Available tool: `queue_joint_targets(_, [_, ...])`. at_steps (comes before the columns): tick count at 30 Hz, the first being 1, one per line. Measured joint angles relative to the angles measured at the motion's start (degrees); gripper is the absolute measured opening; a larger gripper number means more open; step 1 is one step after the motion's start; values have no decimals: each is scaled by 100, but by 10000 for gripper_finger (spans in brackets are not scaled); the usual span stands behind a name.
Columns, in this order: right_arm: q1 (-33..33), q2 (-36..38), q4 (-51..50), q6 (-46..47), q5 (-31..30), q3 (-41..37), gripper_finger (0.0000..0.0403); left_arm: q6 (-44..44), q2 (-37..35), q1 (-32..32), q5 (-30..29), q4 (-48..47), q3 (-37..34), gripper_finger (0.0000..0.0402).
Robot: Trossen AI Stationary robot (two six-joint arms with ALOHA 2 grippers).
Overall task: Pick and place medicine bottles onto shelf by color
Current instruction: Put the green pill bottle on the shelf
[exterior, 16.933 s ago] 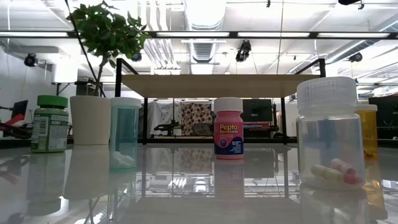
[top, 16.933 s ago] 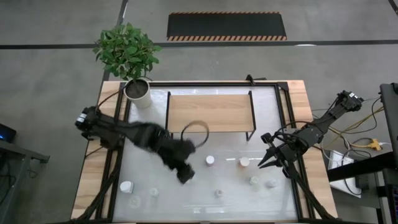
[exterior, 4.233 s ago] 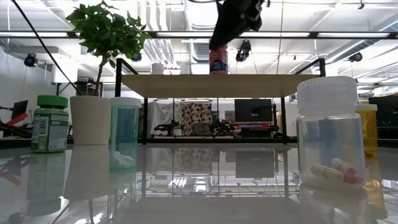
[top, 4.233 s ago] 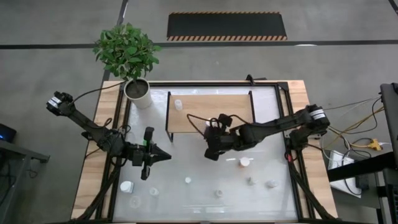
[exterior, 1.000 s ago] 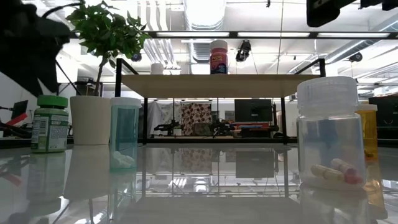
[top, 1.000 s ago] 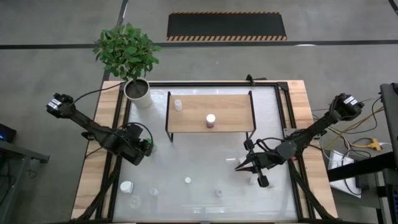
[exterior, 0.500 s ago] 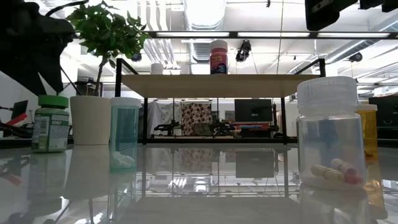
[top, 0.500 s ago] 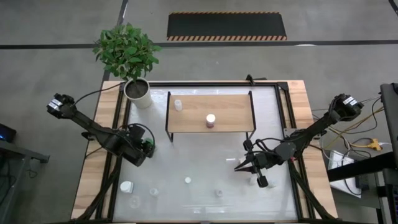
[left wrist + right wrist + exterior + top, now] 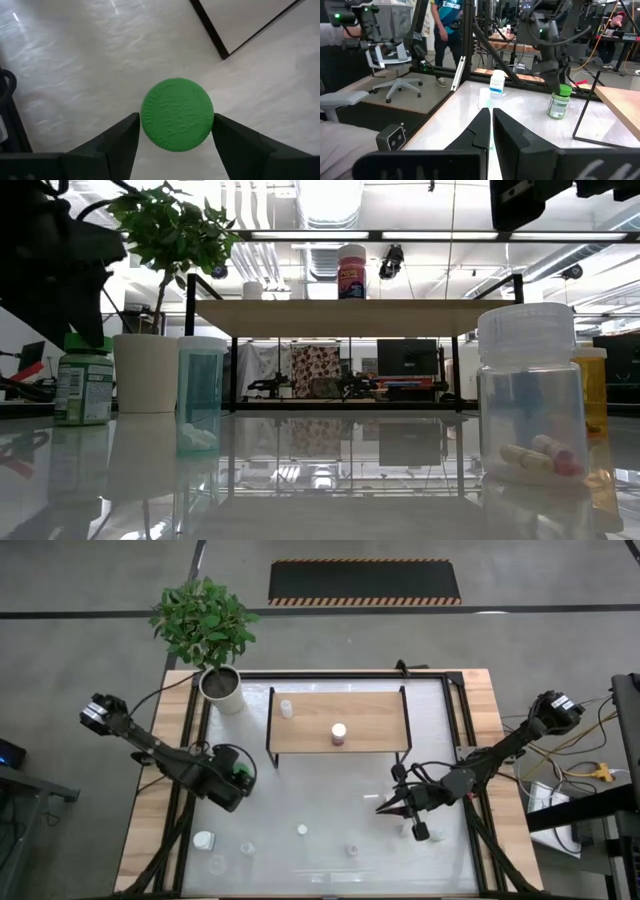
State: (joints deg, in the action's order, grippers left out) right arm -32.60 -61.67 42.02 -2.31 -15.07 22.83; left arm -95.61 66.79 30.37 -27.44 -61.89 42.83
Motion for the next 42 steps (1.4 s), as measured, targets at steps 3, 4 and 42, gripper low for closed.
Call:
queue_joint_targets(3, [0,0,-2,38,-6,0,12,0,202,0,0,-4,13,227])
queue_joint_targets(4, [0,0,0,66,-5,0,12,1,255,0,0,0,26,223])
queue_joint_targets(42, [0,-1367,-791,873,-446,1738,182,8756,676,642,592,5864,1236,169])
